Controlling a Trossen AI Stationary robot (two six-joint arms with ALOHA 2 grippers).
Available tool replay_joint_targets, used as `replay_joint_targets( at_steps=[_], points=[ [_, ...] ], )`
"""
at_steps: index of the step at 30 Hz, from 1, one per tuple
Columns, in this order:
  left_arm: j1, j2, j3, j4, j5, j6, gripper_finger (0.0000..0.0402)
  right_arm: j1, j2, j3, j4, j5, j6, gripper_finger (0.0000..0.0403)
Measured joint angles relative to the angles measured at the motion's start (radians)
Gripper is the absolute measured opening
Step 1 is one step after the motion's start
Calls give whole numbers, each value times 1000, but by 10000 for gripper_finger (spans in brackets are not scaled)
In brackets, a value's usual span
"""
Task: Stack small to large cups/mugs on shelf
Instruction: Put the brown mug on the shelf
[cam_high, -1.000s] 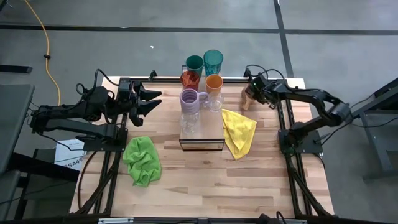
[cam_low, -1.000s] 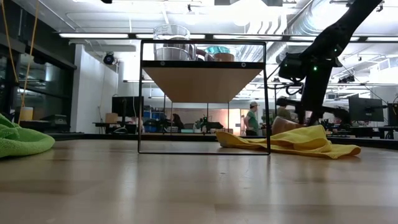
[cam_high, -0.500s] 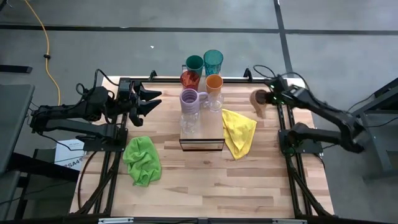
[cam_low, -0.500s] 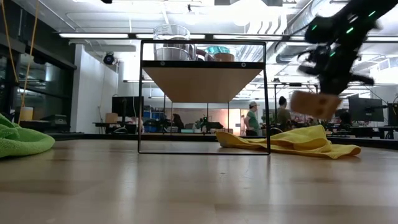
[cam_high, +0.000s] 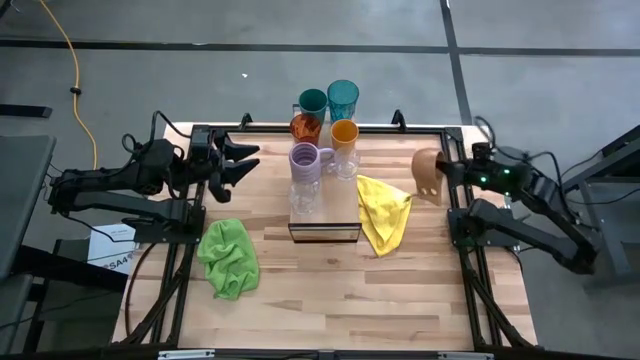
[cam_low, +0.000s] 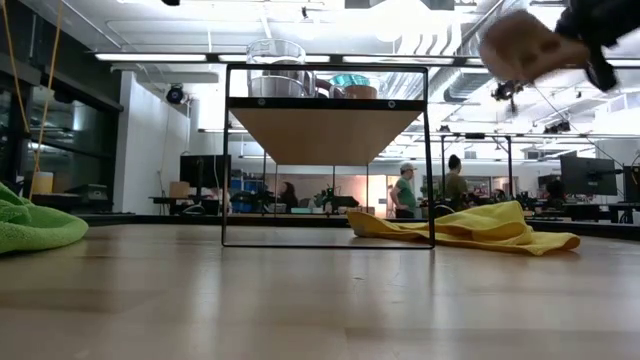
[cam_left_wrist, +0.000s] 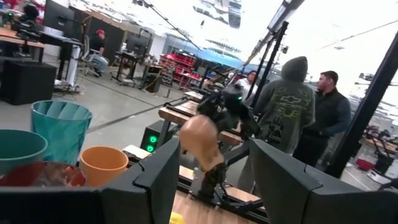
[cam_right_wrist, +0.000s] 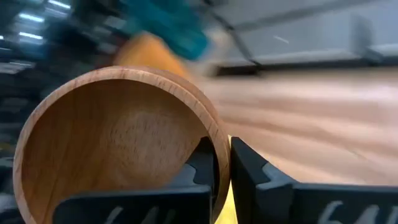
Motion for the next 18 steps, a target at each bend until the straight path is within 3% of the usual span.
replay_joint_targets(
  at_steps=[9, 12, 18],
  points=[
    [0, 70, 2, 69, 44, 1, 182, 106, 162, 1, 592, -220, -78, 1],
    [0, 104, 16, 85, 58, 5, 182, 161, 239, 1, 748, -242, -82, 1],
    [0, 127, 58, 84, 128, 8, 182, 293, 405, 86, 787, -209, -157, 1]
  ],
)
